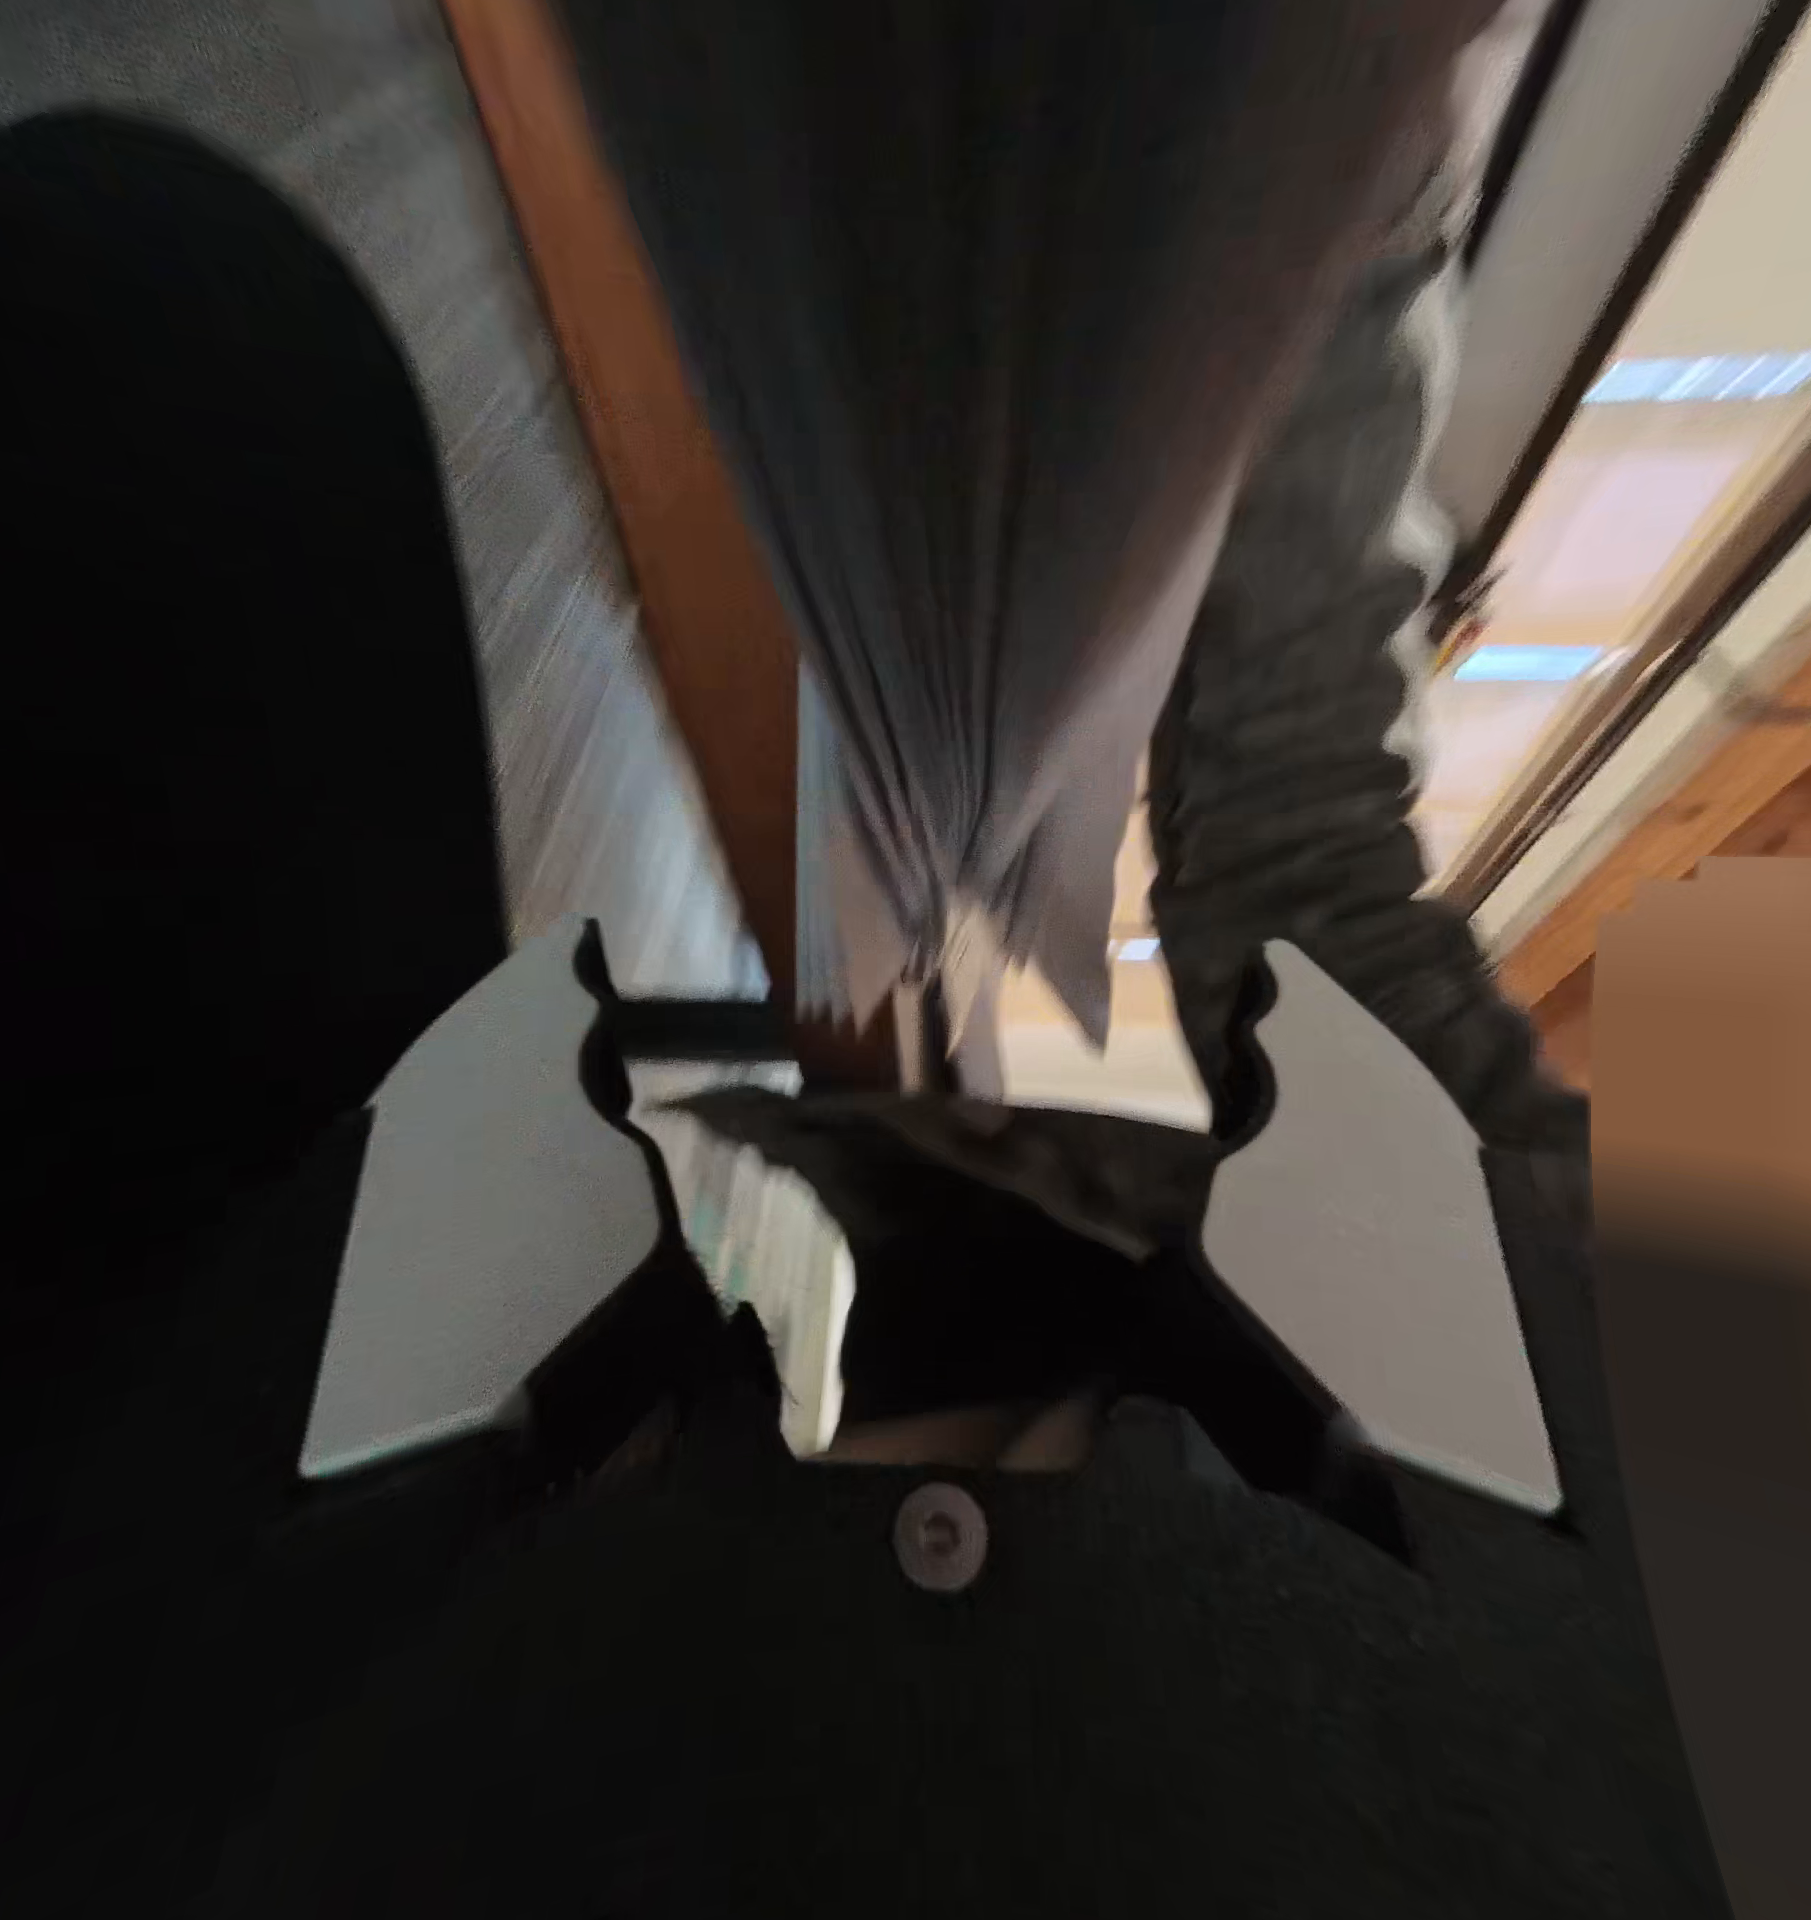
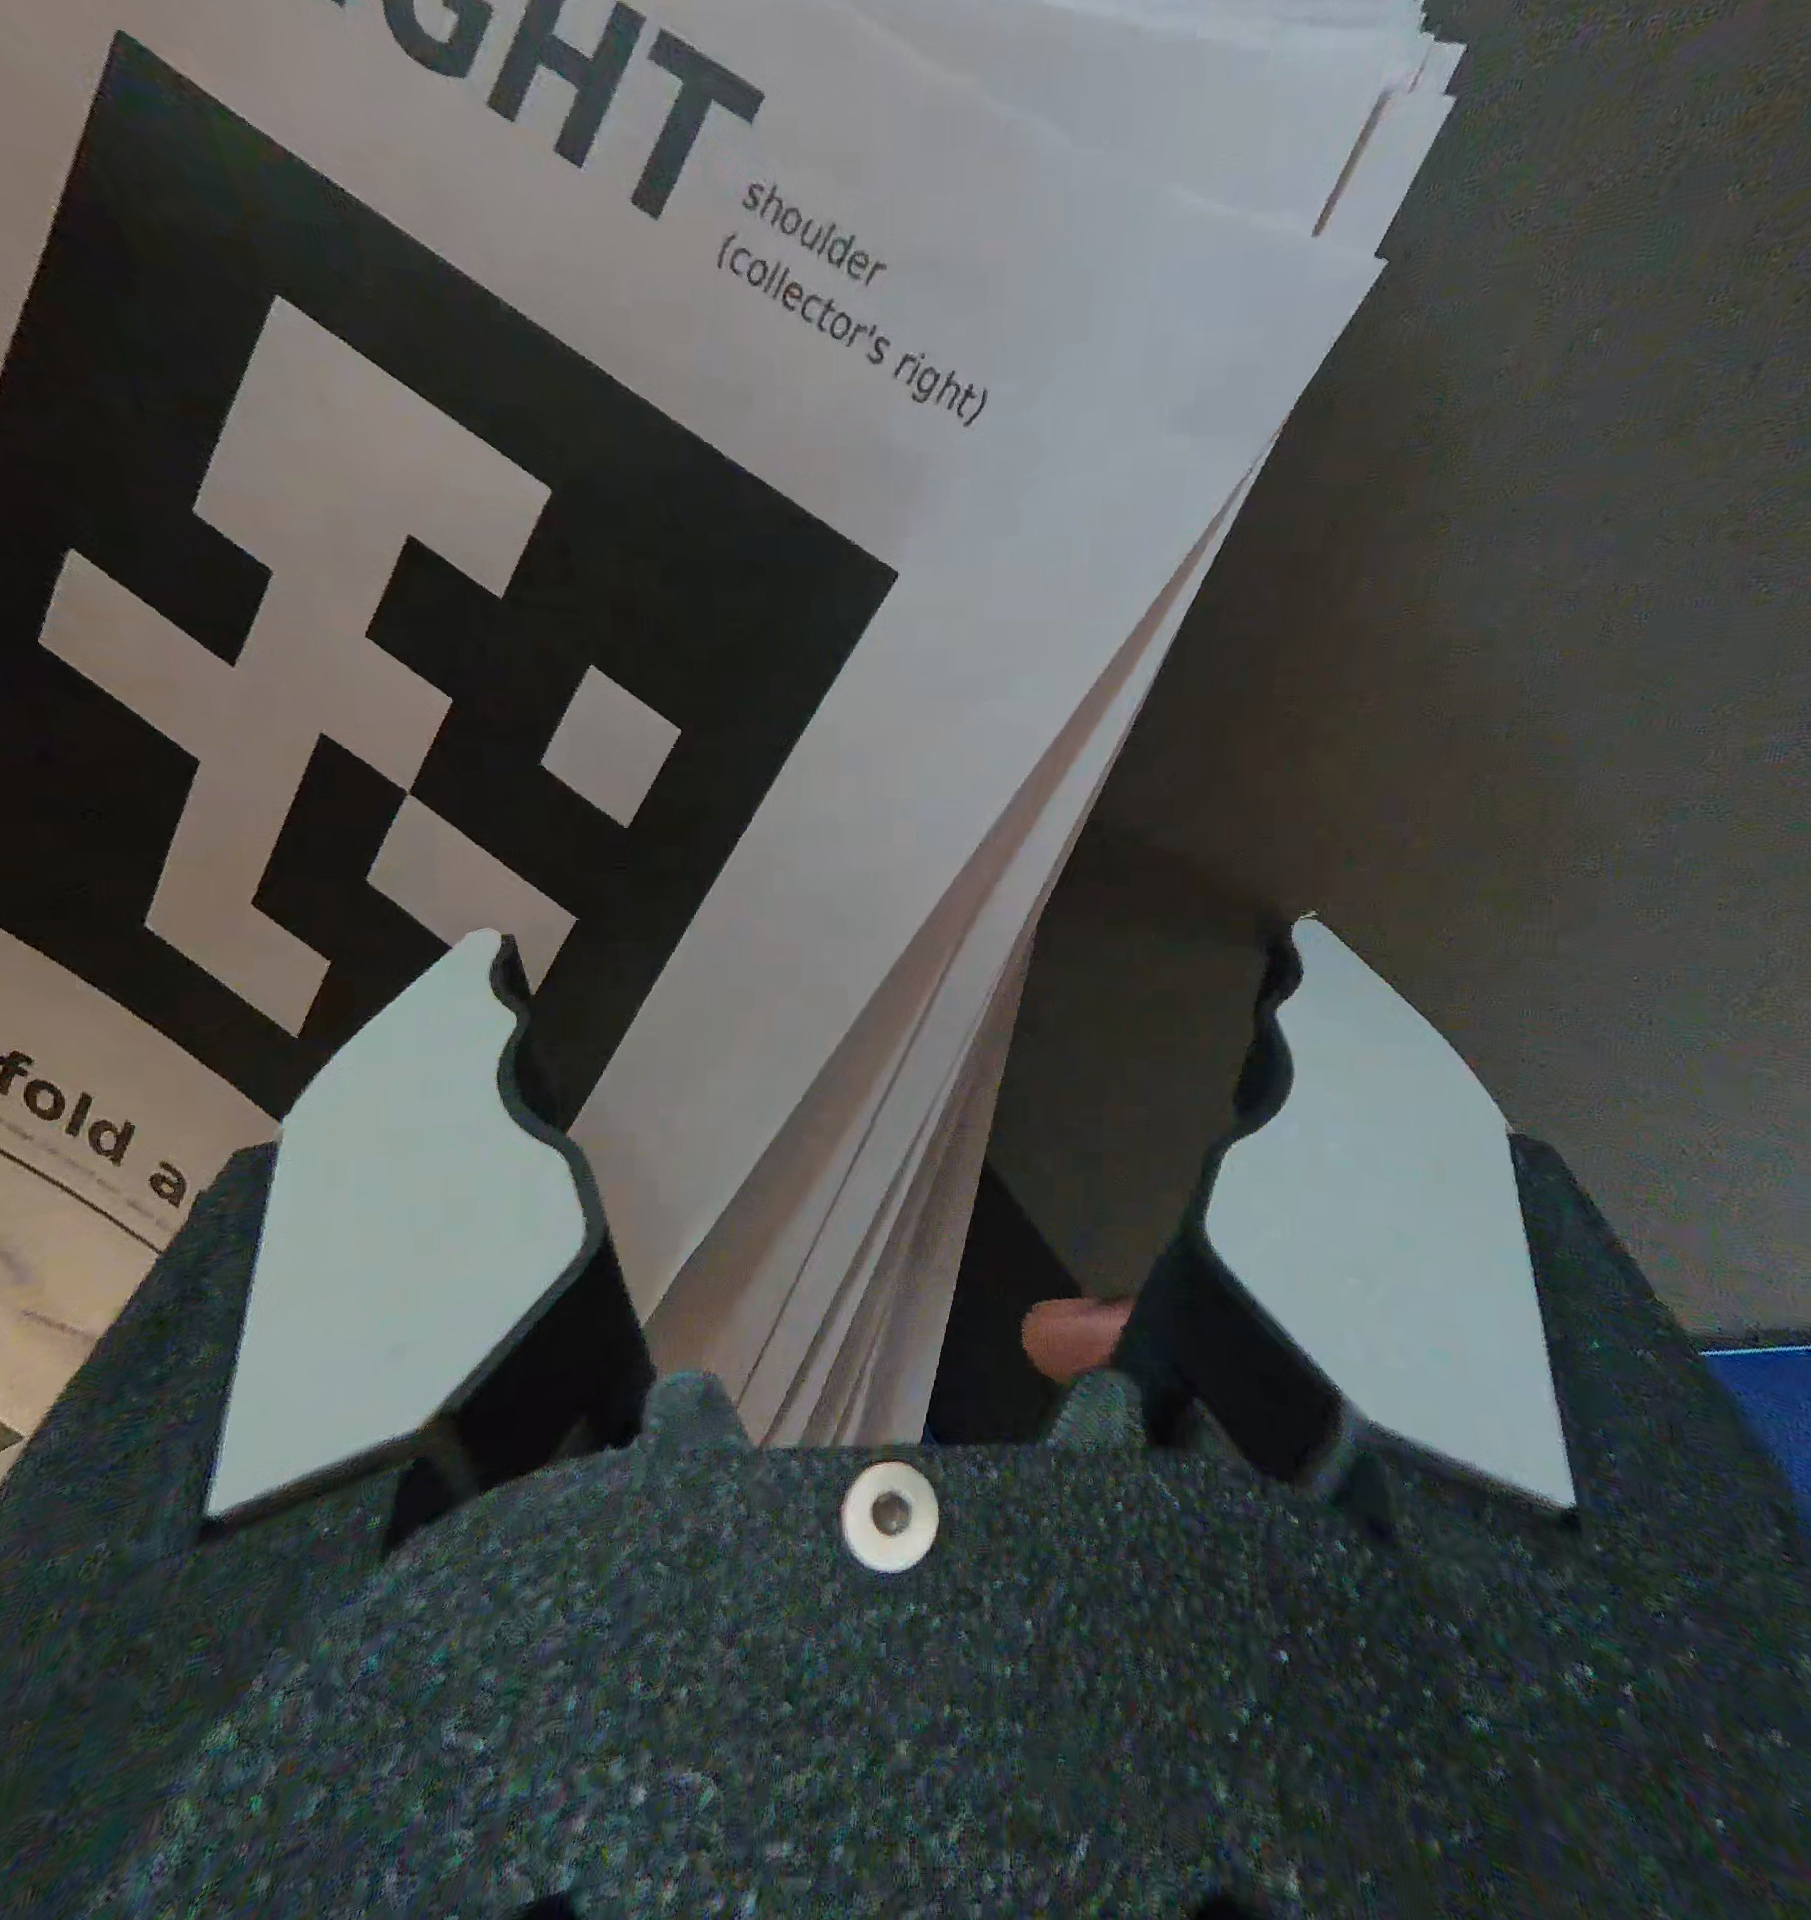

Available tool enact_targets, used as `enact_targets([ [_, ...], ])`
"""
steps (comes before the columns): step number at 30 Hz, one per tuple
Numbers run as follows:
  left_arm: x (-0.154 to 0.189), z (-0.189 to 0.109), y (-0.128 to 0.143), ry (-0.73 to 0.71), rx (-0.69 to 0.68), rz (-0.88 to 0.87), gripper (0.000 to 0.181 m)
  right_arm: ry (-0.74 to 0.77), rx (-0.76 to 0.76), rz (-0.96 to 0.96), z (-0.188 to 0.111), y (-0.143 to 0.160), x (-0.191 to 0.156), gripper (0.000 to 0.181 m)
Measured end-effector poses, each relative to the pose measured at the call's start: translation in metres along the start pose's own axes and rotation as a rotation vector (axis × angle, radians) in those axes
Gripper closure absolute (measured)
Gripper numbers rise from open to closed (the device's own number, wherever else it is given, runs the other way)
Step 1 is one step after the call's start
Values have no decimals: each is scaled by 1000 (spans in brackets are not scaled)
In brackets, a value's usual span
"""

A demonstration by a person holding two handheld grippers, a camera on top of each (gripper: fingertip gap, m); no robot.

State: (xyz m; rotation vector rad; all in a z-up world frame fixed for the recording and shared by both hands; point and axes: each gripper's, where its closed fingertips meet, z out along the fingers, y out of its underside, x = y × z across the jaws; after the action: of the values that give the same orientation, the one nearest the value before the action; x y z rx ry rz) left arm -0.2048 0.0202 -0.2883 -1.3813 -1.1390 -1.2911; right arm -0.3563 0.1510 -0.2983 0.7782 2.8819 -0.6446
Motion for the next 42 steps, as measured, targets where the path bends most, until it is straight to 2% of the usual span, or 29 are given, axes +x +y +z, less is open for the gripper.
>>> enact_targets([
  [1,5,6,-11,54,69,-14,75,-3,8,13,0,-2,0,53],
  [2,12,11,-18,100,97,-27,88,-11,13,21,0,-3,-1,56],
  [4,3,9,-27,-6,118,56,113,-60,34,28,-1,-8,-11,72],
  [5,8,2,-38,1,164,126,143,-95,59,38,1,-12,-19,81],
  [6,11,-5,-48,-11,191,144,157,-81,67,58,2,-16,-20,85],
  [8,13,-13,-59,-48,174,223,162,-28,54,98,3,-18,-15,92],
  [11,9,-38,-89,-81,217,249,165,53,89,230,5,-27,-5,103],
  [13,4,-63,-118,-87,292,233,164,64,136,327,8,-38,-5,111],
  [14,2,-74,-131,-79,311,233,159,62,152,360,9,-43,-5,113],
  [15,4,-81,-141,-38,320,231,142,61,167,386,11,-47,-4,116],
  [18,6,-84,-137,59,214,148,108,58,171,413,12,-54,-5,113],
  [20,-2,-84,-136,33,232,144,104,24,173,432,11,-55,-10,101],
  [21,-5,-82,-139,40,249,138,108,8,178,441,11,-55,-12,103],
  [22,-3,-77,-141,84,242,125,121,-3,189,442,12,-57,-14,104],
  [23,3,-71,-141,136,206,120,145,6,196,436,12,-57,-14,105],
  [25,-7,-64,-142,1,157,236,163,21,216,422,12,-58,-13,104],
  [29,7,-67,-141,-128,129,502,164,16,290,424,11,-58,-12,110],
  [32,11,-67,-142,-156,113,562,164,30,335,409,12,-58,-10,116],
  [34,16,-68,-141,-149,121,665,168,15,345,373,11,-57,-12,112],
  [37,39,-71,-135,-100,144,956,169,-24,431,317,4,-58,-11,89],
  [39,61,-74,-129,-38,144,1129,169,-123,566,290,-7,-66,-17,76],
  [41,78,-74,-126,24,135,1201,169,-331,721,216,-25,-85,-41,63],
  [42,83,-74,-127,40,129,1214,169,-427,780,149,-37,-93,-56,78],
])
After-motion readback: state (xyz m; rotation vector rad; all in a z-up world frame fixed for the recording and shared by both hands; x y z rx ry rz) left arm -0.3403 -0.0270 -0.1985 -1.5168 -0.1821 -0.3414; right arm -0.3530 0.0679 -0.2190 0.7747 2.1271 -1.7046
